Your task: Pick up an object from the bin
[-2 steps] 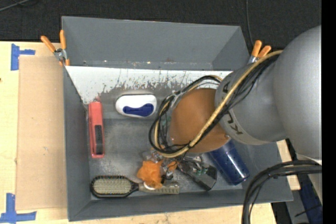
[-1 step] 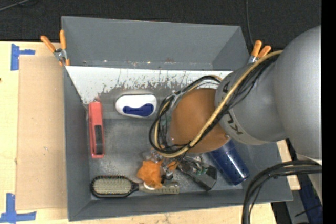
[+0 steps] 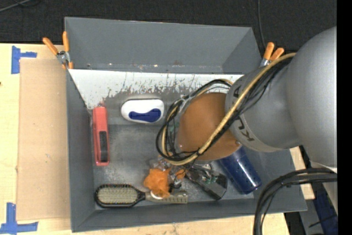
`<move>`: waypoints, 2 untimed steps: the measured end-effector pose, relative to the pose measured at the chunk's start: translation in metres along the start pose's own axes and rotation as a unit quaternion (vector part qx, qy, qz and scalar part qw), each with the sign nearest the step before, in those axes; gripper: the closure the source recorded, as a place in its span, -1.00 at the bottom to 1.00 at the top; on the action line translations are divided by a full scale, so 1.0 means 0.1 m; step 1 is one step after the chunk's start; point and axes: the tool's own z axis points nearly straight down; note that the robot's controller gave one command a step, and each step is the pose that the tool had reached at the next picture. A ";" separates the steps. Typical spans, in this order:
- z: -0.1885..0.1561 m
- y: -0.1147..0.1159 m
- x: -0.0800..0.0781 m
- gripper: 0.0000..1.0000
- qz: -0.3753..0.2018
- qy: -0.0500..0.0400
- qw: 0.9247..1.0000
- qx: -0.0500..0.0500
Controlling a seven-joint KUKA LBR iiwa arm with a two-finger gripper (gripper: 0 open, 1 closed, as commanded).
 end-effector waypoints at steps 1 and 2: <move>0.00 0.00 -0.01 1.00 -0.009 0.000 1.000 0.000; -0.42 -0.86 -0.04 1.00 -0.178 0.000 0.984 -0.001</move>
Offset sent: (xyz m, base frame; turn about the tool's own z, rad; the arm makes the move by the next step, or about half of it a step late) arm 0.0426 -0.0752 0.0428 -0.3637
